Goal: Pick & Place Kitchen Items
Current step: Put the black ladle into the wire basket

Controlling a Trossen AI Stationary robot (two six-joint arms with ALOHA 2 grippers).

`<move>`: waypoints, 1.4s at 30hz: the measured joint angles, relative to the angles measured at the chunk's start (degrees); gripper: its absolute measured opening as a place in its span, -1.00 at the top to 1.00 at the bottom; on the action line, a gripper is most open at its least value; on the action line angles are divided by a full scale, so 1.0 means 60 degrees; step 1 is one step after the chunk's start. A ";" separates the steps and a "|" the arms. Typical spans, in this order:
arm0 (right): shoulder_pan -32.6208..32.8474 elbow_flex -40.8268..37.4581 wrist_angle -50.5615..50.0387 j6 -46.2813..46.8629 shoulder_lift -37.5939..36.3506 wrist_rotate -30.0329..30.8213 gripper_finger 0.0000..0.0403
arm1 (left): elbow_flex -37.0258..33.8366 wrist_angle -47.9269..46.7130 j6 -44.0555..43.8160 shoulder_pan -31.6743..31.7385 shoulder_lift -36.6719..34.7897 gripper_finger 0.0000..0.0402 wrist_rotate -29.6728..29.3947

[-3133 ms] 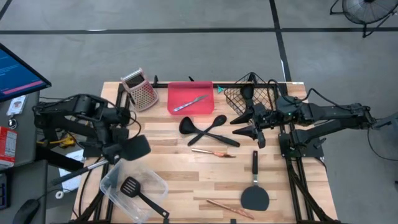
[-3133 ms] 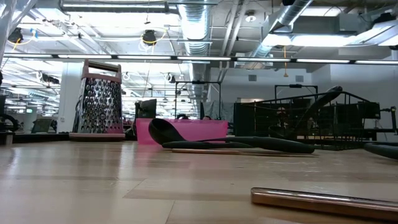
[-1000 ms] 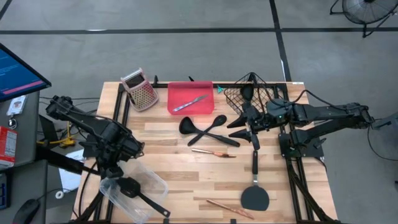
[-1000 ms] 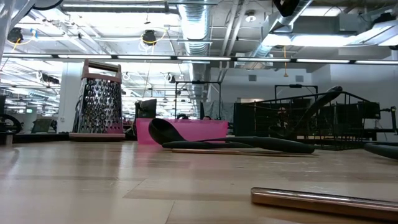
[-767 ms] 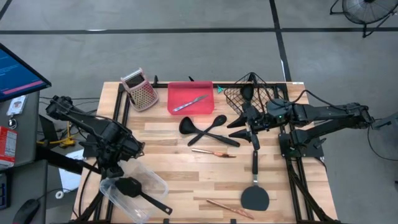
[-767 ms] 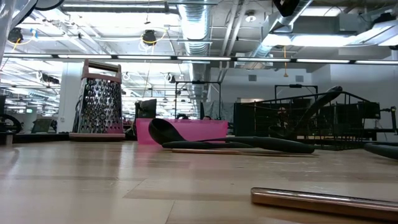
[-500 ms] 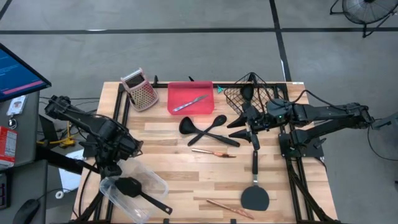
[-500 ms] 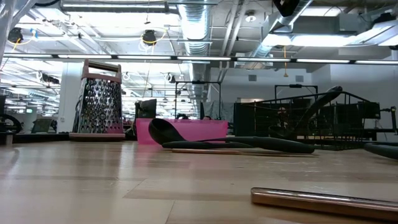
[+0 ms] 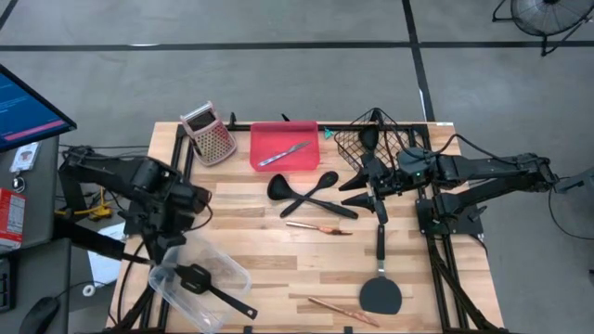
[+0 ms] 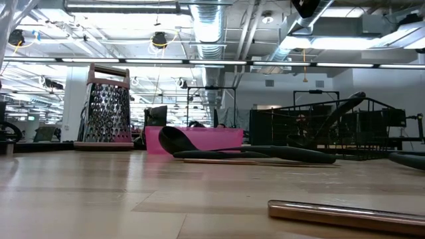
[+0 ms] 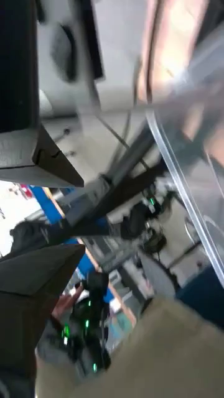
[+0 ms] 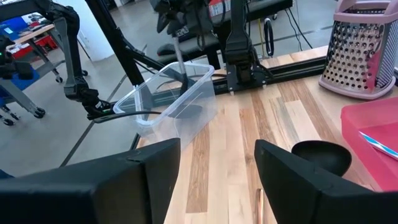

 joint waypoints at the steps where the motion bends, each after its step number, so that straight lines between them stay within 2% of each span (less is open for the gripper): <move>1: 0.0000 0.0000 0.0001 -0.0001 0.0000 0.0000 -0.03 | 0.0003 0.0413 -0.0228 0.0075 0.0000 0.30 0.0032; 8: 0.0000 0.0000 -0.0049 -0.0001 0.0000 0.0000 -0.04 | 0.0003 0.4861 -0.1648 0.0589 0.0046 0.30 -0.0293; 16: 0.0000 0.0000 -0.0287 0.0001 0.0000 0.0000 -0.04 | 0.0003 0.9620 -0.2298 0.1449 0.0044 0.30 -0.2070; 22: 0.0000 0.0000 -0.0304 0.0254 0.0000 -0.0235 -0.04 | 0.0006 1.2889 -0.1734 0.2267 0.0044 0.30 -0.4471; 25: 0.0000 0.0000 -0.0464 0.0476 0.0000 -0.0240 -0.04 | 0.0010 1.3449 -0.0817 0.2683 0.0044 0.30 -0.5506; 31: -0.0155 0.0000 -0.1745 0.1411 0.0011 -0.0157 -0.04 | 0.0023 1.3458 0.1645 0.3195 0.0368 0.30 -0.6893; 37: -0.0219 0.0000 -0.3391 0.1943 0.0022 -0.0041 -0.04 | 0.0017 1.3465 0.3700 0.3357 0.1381 0.19 -0.7311; 42: -0.0028 -0.0003 -0.4159 0.1995 0.0028 0.0863 -0.04 | 0.0017 1.3443 0.4874 0.3346 0.2458 -0.02 -0.7364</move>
